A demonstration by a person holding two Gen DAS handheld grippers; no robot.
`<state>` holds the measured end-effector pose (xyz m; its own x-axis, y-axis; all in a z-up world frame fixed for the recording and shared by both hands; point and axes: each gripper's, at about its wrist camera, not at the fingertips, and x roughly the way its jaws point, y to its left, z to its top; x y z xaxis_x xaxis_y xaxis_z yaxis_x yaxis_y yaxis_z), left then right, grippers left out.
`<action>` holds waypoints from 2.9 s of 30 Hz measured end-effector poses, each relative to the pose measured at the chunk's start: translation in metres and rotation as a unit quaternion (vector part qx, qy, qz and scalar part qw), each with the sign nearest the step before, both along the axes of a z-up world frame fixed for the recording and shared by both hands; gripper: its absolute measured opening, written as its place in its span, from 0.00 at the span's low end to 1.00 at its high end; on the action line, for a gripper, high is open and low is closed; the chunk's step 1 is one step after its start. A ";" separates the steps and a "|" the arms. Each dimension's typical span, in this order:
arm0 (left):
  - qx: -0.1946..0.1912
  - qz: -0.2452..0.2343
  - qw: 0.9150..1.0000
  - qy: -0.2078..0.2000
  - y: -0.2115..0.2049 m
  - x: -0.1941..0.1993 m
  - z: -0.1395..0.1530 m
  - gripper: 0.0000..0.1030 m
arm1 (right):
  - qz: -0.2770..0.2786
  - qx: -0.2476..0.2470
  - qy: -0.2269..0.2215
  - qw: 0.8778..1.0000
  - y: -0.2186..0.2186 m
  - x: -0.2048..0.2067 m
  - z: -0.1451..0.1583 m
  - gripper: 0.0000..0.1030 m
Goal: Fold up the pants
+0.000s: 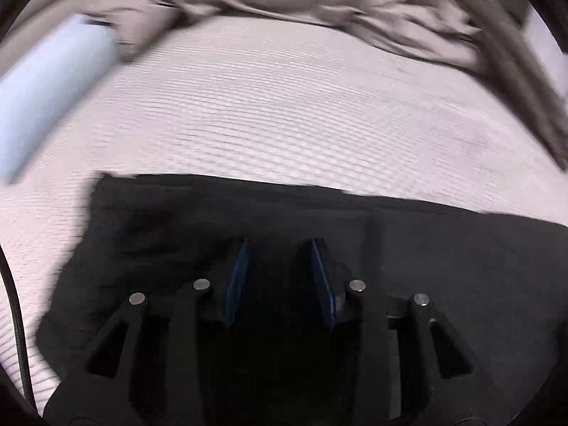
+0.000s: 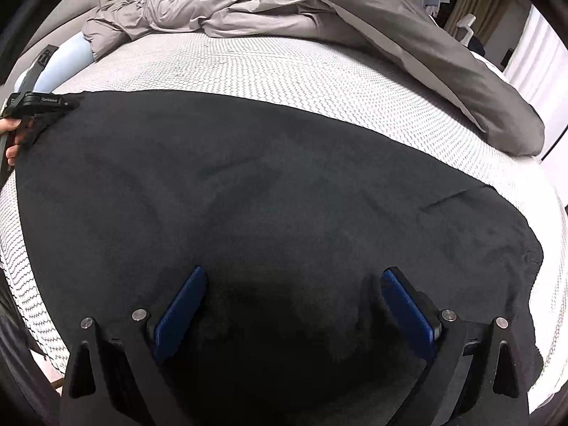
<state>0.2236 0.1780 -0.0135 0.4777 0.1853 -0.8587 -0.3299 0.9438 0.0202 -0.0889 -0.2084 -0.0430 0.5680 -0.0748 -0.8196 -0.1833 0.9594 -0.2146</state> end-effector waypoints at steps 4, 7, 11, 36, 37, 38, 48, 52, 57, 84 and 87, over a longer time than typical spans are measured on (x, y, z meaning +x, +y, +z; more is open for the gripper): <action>0.041 0.042 0.998 -0.003 0.005 -0.026 0.008 0.33 | -0.012 -0.006 -0.002 1.000 -0.013 -0.006 0.001 0.97; -0.009 -0.006 0.998 -0.058 -0.021 -0.054 0.030 0.33 | -0.019 0.004 -0.002 1.000 -0.019 -0.008 0.003 0.97; -0.060 -0.125 0.987 -0.083 -0.107 -0.071 0.039 0.50 | -0.003 0.022 -0.004 1.000 -0.010 -0.011 0.008 0.97; -0.054 -0.323 0.945 0.007 -0.256 -0.070 -0.005 0.97 | -0.245 0.037 -0.058 0.967 -0.160 -0.082 0.015 0.97; -0.058 -0.318 0.946 0.007 -0.258 -0.068 -0.002 0.93 | -0.245 0.051 -0.066 0.966 -0.165 -0.083 0.019 0.97; -0.068 -0.316 0.946 0.001 -0.258 -0.067 0.002 0.92 | -0.248 0.078 -0.079 0.962 -0.170 -0.087 0.025 0.97; -0.062 -0.328 0.943 0.003 -0.262 -0.074 0.001 0.94 | -0.286 0.312 -0.108 0.900 -0.227 -0.126 0.028 0.97; -0.057 -0.327 0.943 0.005 -0.265 -0.075 0.001 0.94 | -0.283 0.388 -0.097 0.872 -0.239 -0.128 0.009 0.85; -0.063 -0.326 0.943 0.004 -0.266 -0.071 -0.001 0.94 | -0.293 0.440 -0.137 0.838 -0.260 -0.099 -0.003 0.59; -0.241 -0.231 0.941 -0.056 -0.182 -0.070 0.030 0.85 | 0.054 0.293 -0.076 0.952 0.015 -0.036 0.078 0.54; -0.321 -0.246 0.913 -0.049 -0.196 -0.062 0.026 0.71 | -0.032 0.256 -0.087 0.962 -0.026 -0.034 0.062 0.54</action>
